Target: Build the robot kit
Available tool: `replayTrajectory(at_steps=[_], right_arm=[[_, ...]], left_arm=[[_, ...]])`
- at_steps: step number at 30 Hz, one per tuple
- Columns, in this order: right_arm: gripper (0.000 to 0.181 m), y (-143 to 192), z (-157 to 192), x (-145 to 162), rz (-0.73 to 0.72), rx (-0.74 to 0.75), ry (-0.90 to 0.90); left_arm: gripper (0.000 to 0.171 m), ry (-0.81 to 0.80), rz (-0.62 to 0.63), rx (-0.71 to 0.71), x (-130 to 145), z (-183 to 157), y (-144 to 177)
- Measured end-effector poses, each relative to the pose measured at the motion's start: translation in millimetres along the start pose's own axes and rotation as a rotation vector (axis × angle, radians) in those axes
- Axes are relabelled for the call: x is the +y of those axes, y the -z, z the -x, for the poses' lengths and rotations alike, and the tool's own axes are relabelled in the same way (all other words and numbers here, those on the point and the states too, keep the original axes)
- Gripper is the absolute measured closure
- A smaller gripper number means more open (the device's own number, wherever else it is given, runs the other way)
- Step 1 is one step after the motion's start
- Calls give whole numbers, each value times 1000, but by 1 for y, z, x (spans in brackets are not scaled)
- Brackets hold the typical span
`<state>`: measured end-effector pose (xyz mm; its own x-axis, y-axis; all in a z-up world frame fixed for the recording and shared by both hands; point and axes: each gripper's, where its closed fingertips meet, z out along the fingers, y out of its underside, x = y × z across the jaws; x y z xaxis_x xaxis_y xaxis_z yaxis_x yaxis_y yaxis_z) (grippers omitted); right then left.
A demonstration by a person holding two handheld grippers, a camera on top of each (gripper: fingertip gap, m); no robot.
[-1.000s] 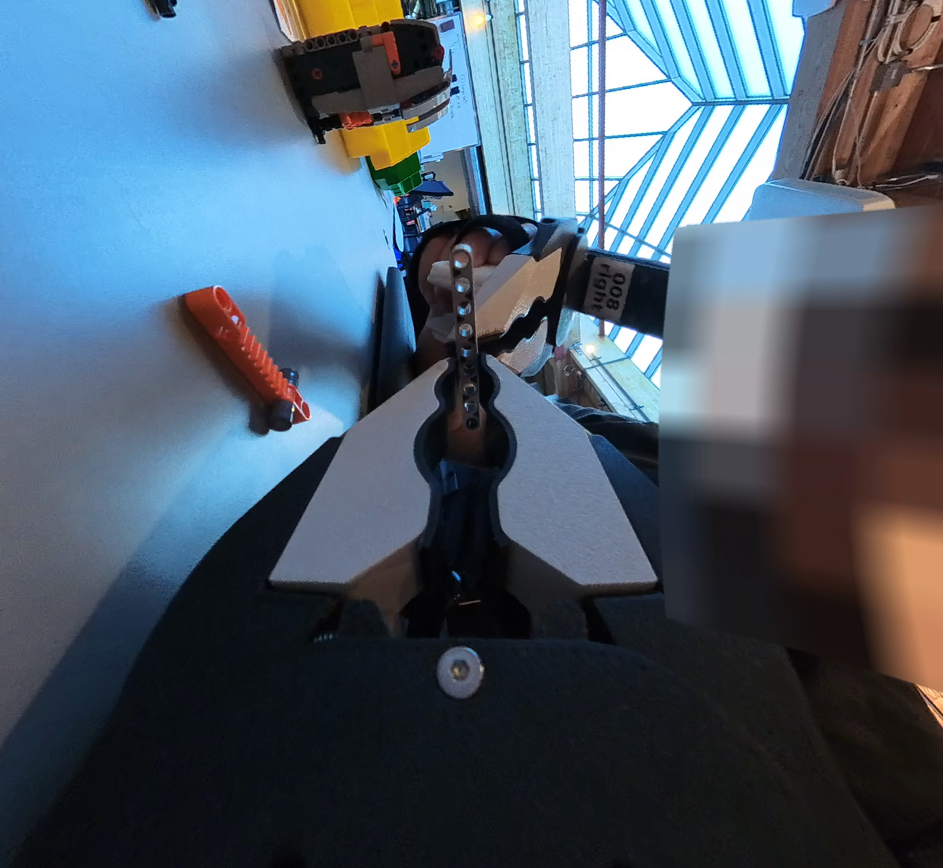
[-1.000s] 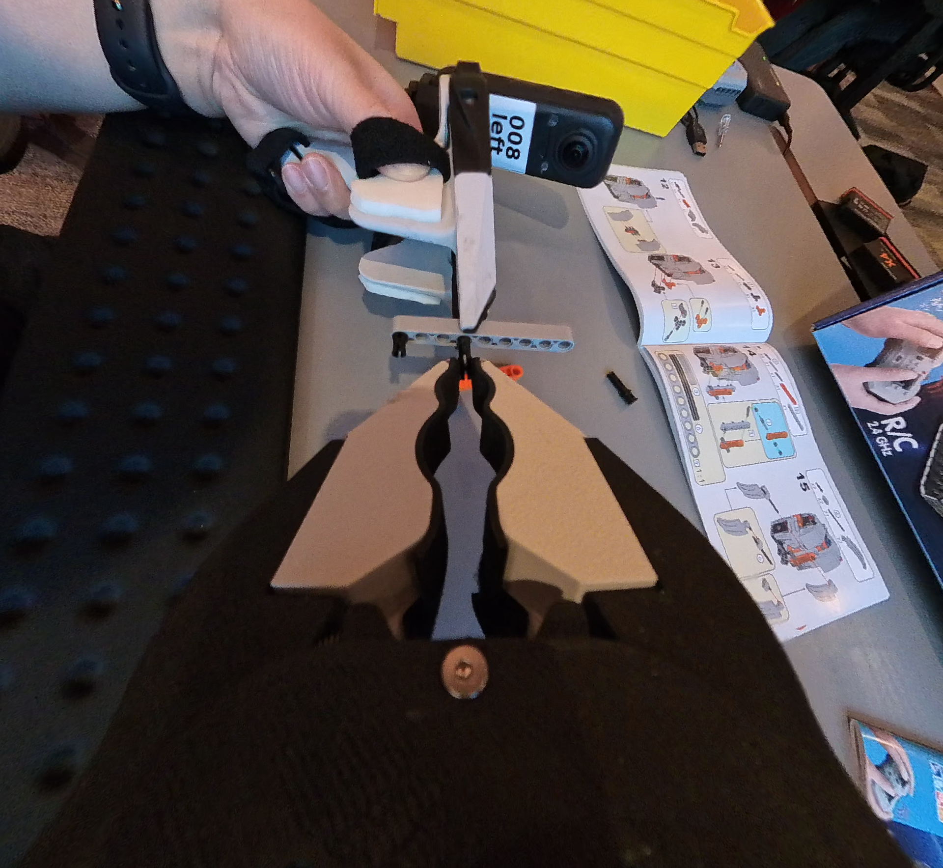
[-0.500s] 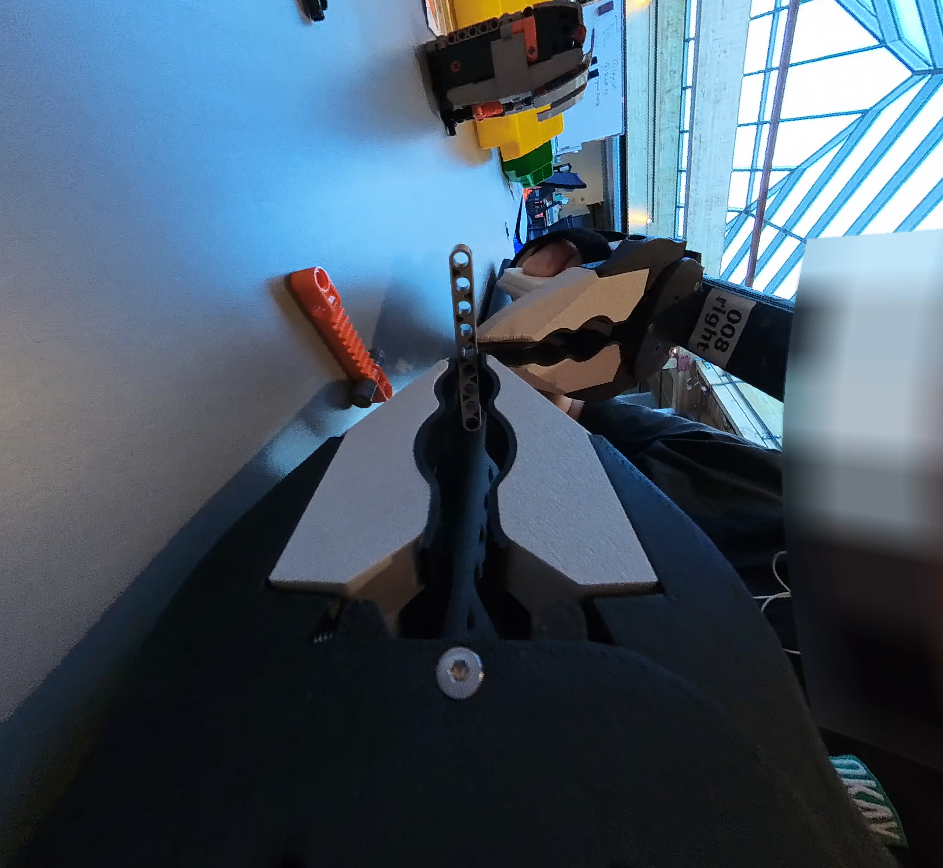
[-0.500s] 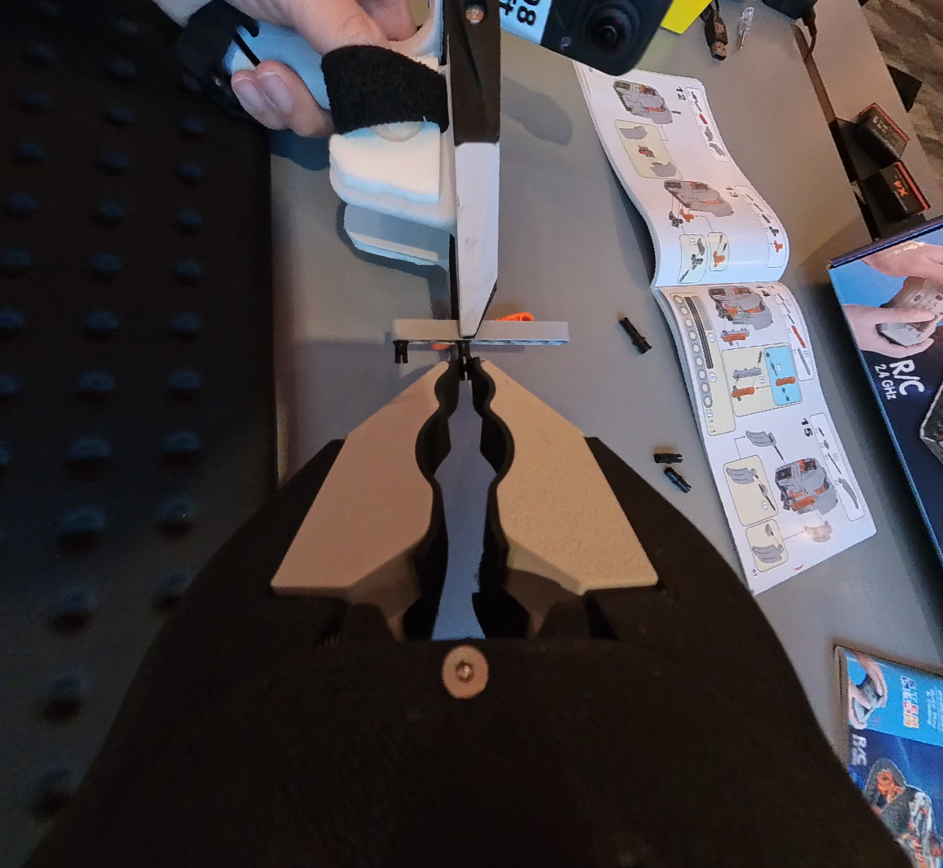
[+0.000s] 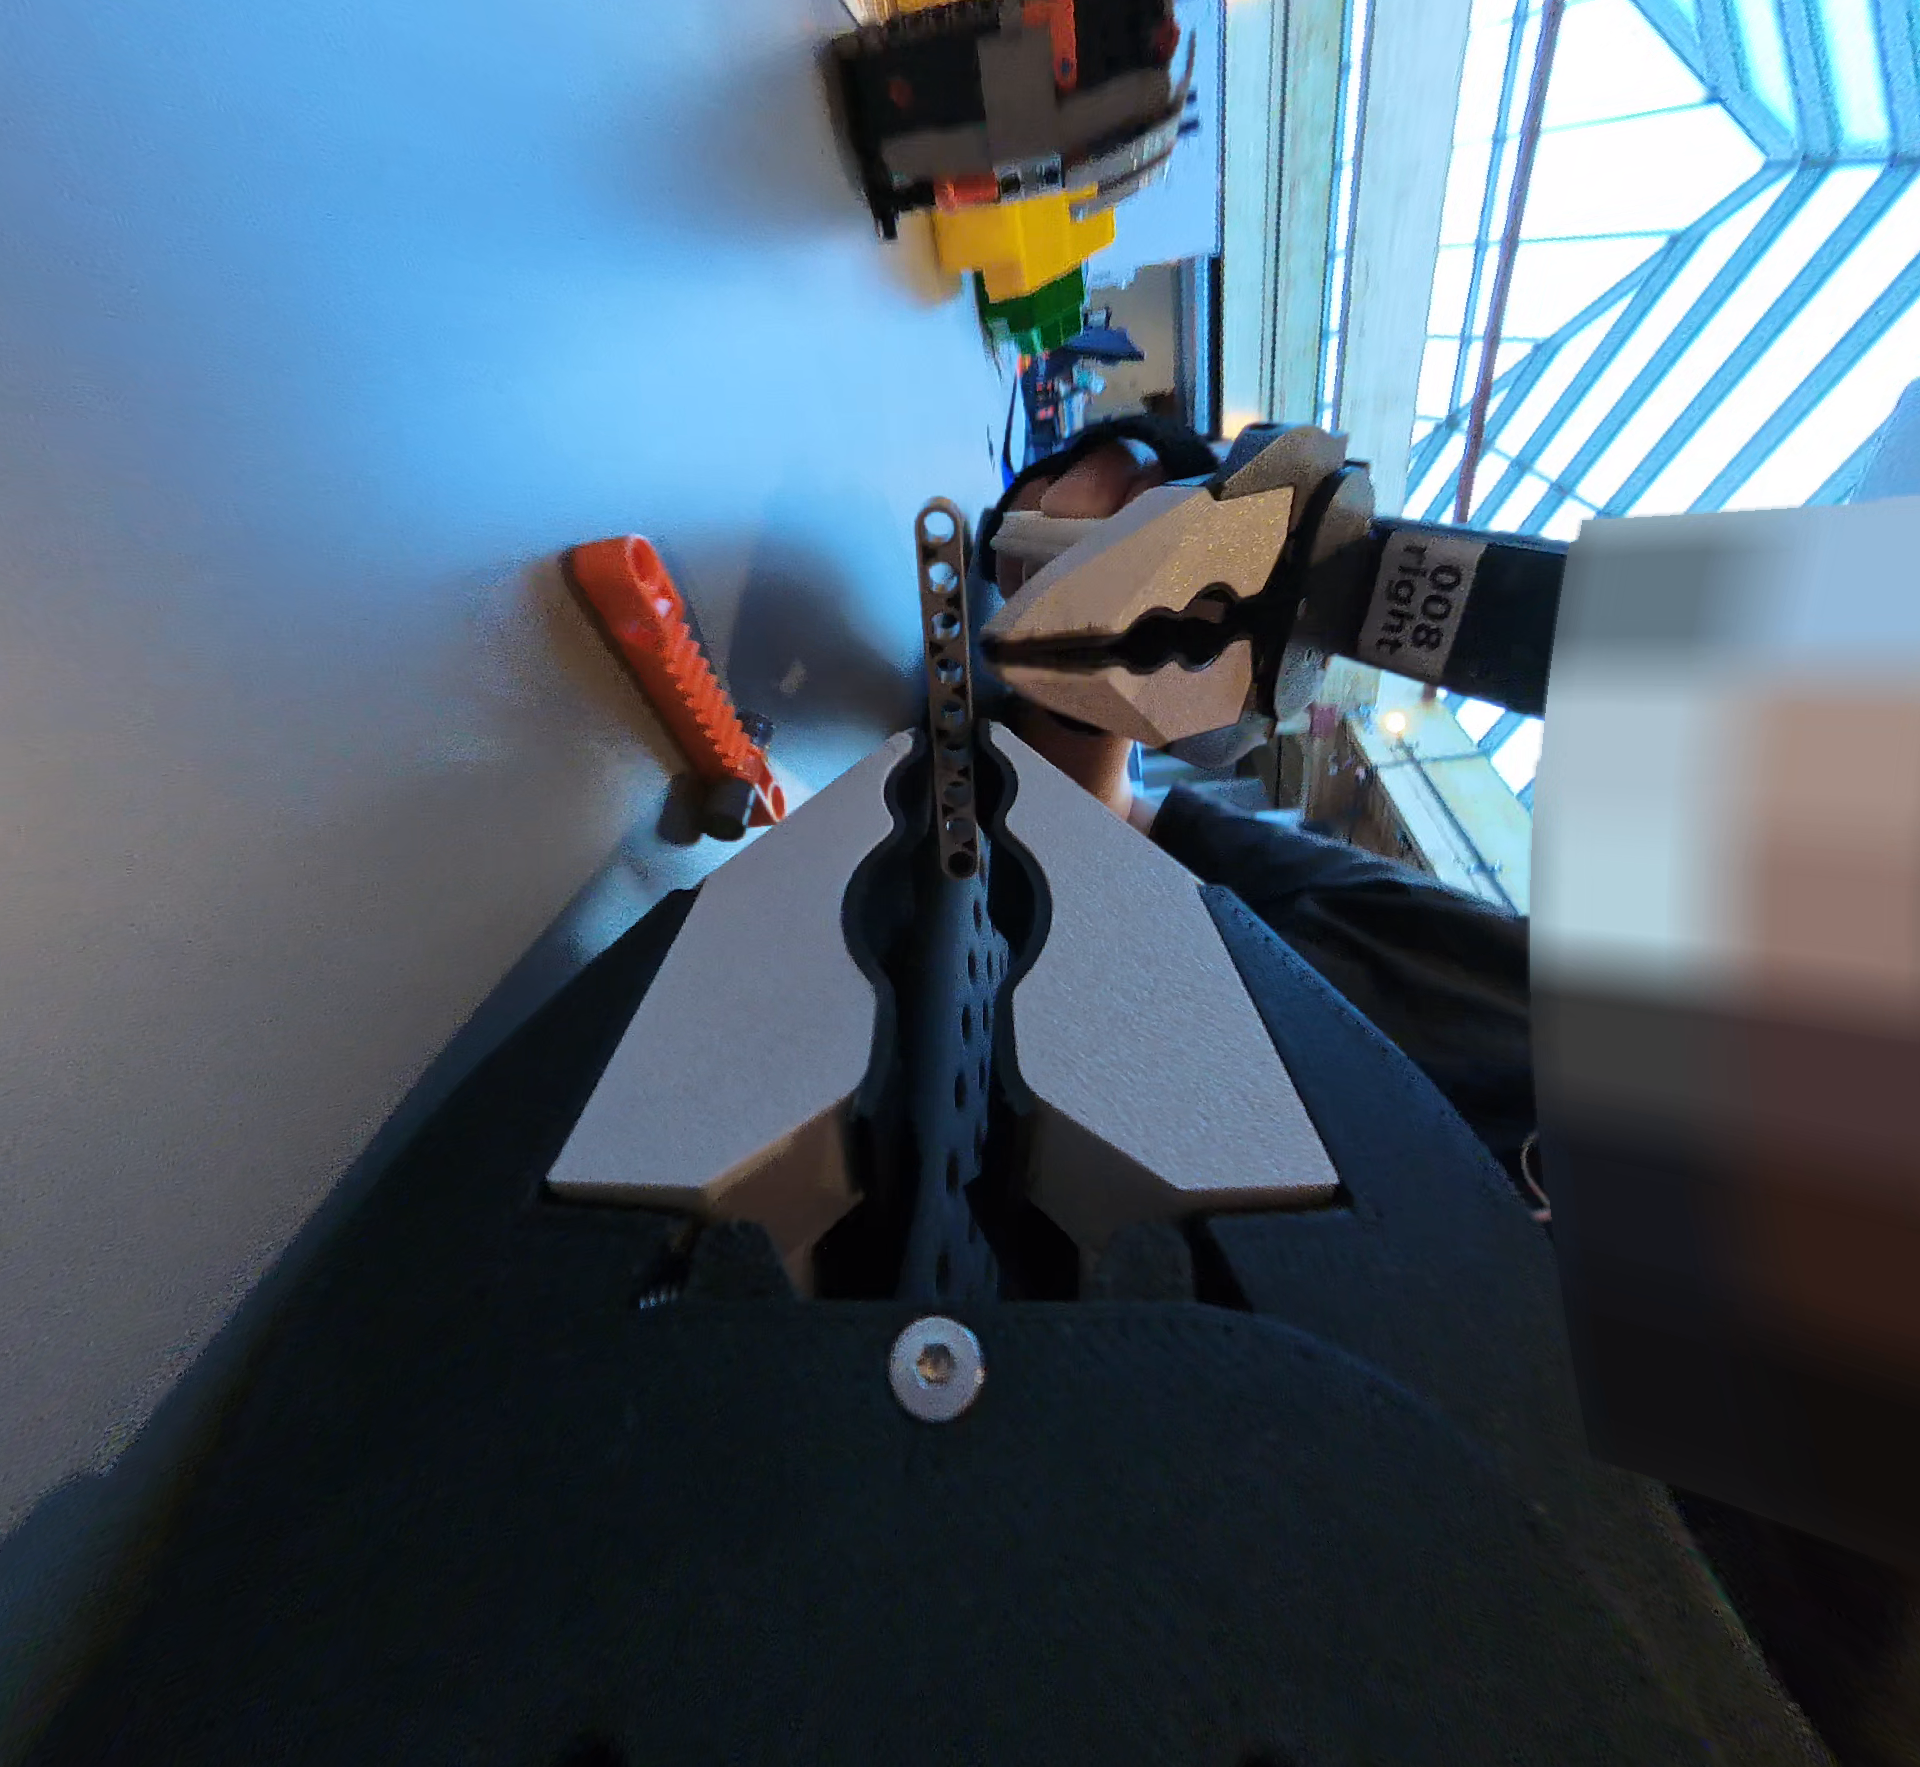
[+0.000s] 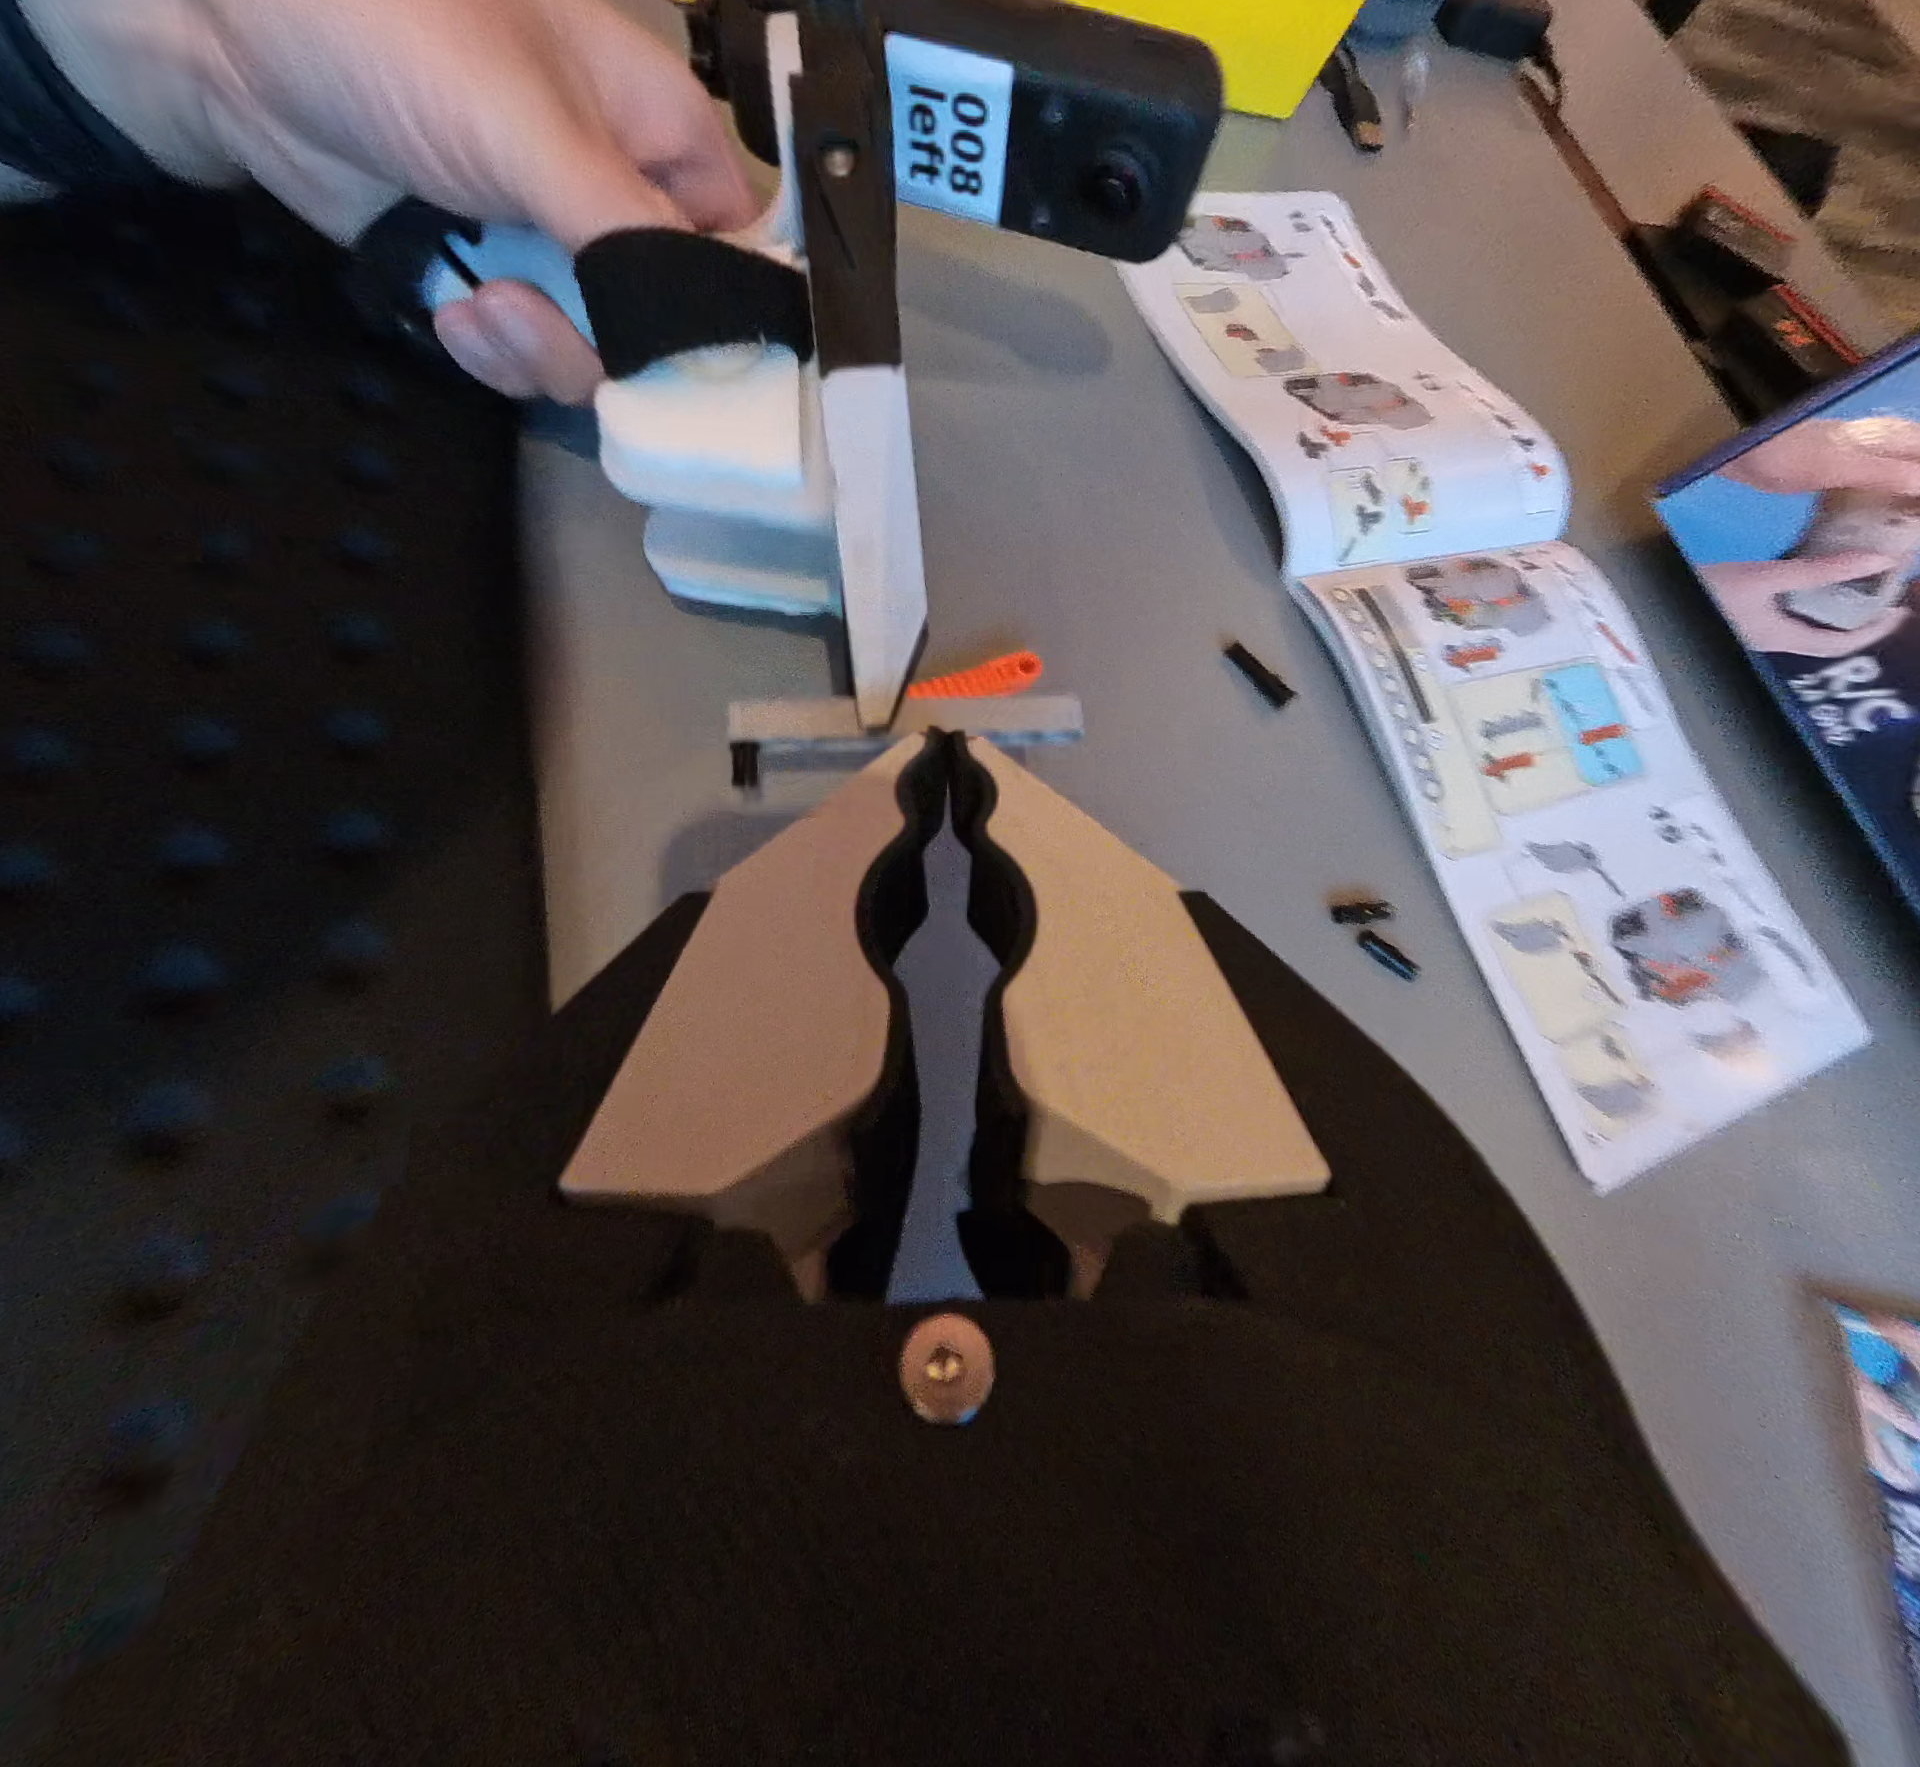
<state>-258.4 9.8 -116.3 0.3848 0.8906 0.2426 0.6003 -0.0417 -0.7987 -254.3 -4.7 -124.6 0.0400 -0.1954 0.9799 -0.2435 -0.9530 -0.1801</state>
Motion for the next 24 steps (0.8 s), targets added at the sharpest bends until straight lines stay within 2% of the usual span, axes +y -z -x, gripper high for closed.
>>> replayTrajectory(at_steps=[2,5,7,10,14,17,20,24], right_arm=[[181,6,-9,5,-3,18,-33],[181,17,-25,16,-6,55,-76],[169,29,-36,23,-14,64,-115],[162,54,-43,43,24,41,-252],[161,93,-20,61,52,-26,-347],[162,113,7,85,137,-86,-261],[165,123,25,103,187,-177,-108],[165,120,37,104,250,-371,-165]], left_arm=[[168,4,-38,-14,-5,3,4],[168,-9,-24,-23,-4,3,3],[168,-5,-21,-4,-3,1,2],[168,2,-48,34,-7,-3,6],[168,-5,-36,52,-5,-6,5],[168,-6,-31,64,-5,-7,5],[168,-9,-14,72,-3,-8,3],[168,-17,1,65,-1,-8,2]])
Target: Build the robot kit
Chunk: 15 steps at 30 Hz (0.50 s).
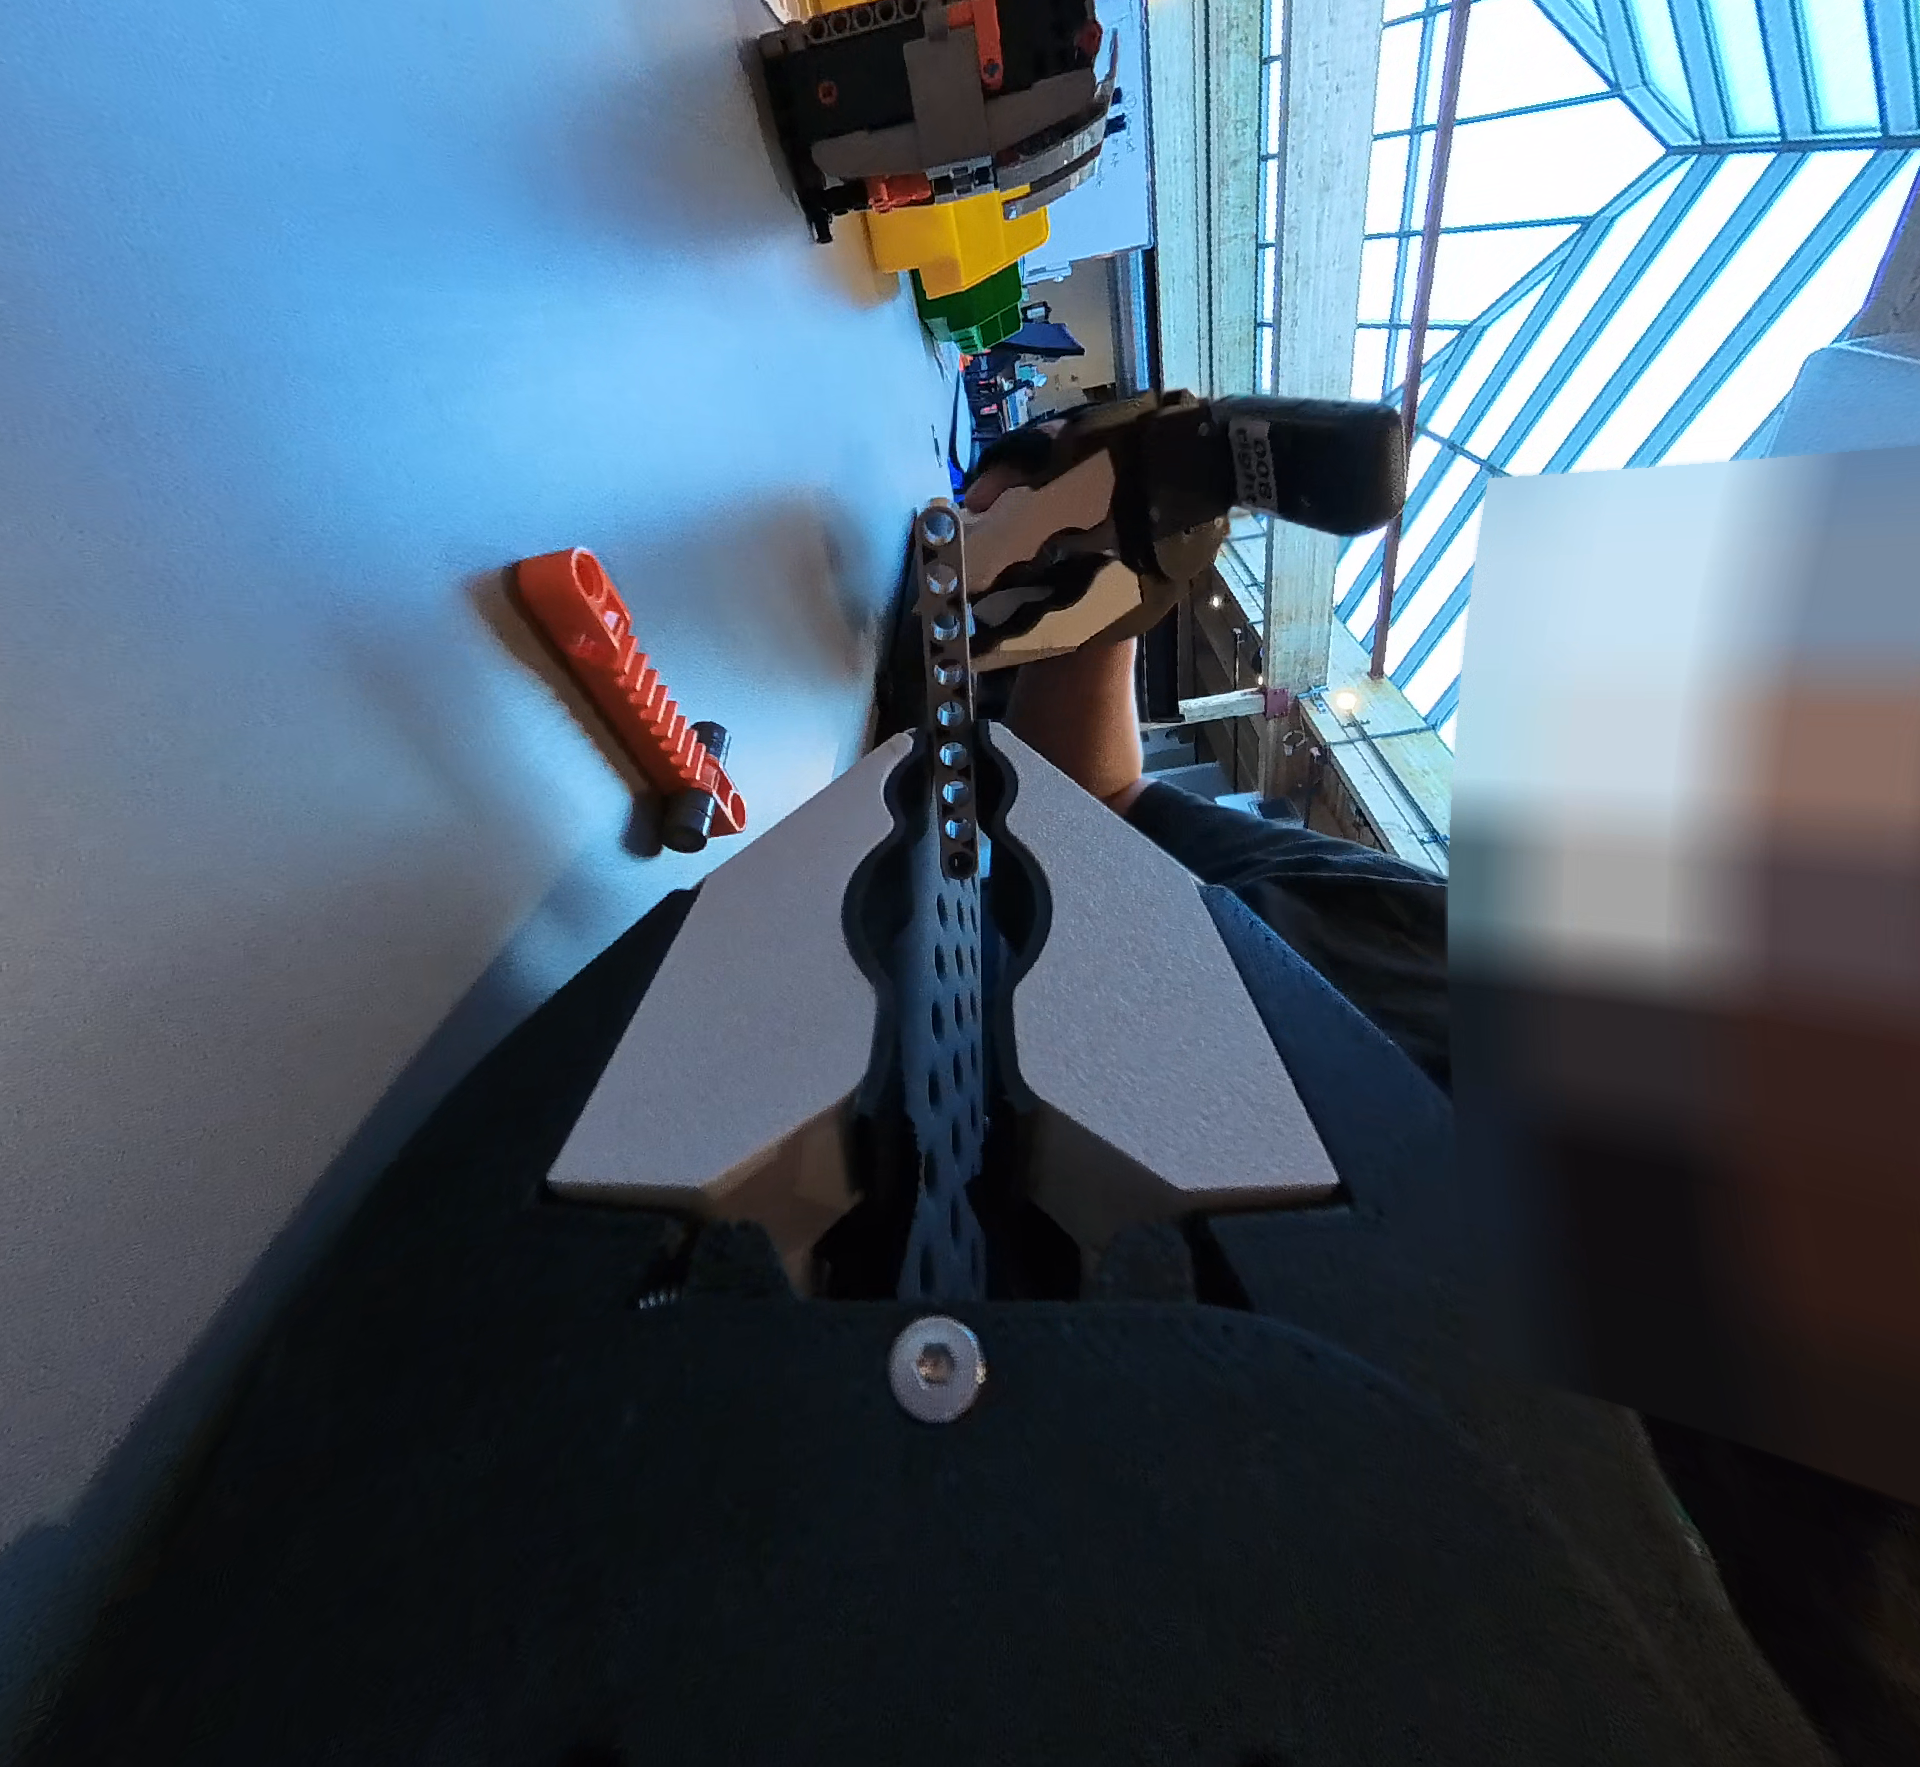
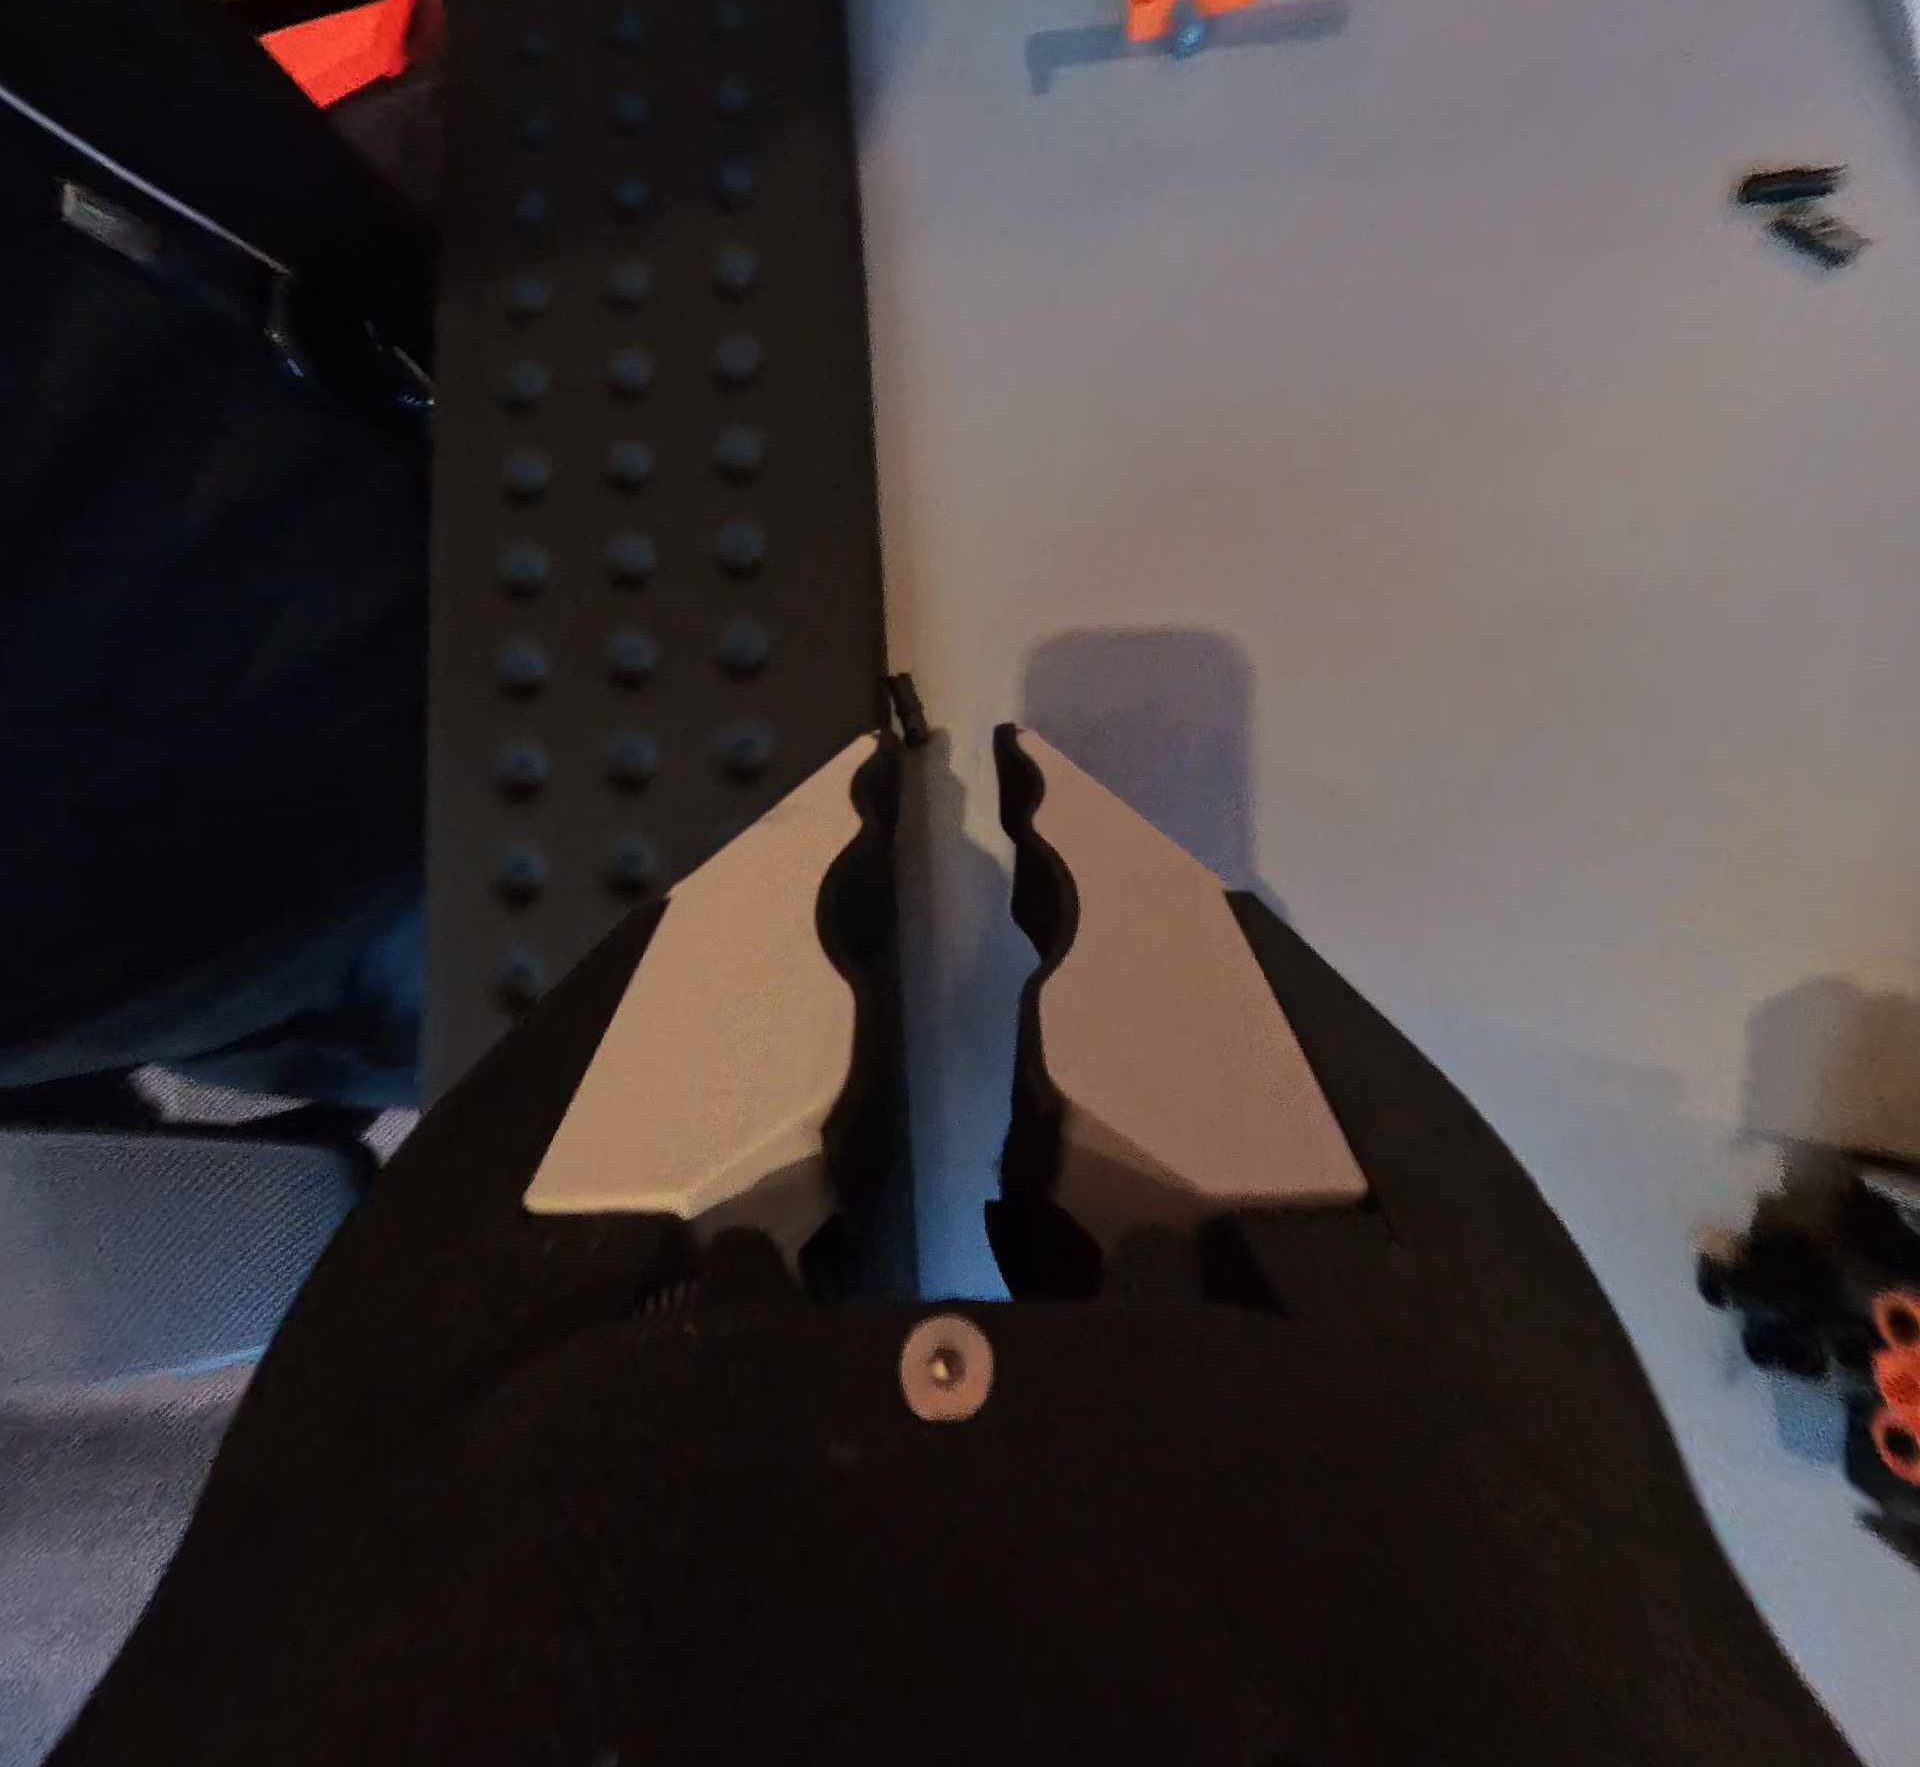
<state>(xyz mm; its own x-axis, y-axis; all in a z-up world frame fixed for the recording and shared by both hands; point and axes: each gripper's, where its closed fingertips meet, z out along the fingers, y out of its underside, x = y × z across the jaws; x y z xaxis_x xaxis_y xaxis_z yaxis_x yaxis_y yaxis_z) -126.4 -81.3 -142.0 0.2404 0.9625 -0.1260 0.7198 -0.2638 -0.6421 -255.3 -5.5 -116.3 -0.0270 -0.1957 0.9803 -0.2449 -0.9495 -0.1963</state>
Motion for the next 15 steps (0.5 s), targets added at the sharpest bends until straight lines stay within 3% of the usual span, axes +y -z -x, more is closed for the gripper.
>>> replayTrajectory(at_steps=[3,8,15], right_arm=[[164,-10,5,1,70,-105,26],[168,-19,2,10,184,-112,122],[179,-28,1,1,131,-56,167]], left_arm=[[168,-7,-15,2,-1,-1,1],[168,-7,-11,3,-1,-1,1],[168,-1,-7,20,-1,-3,1]])
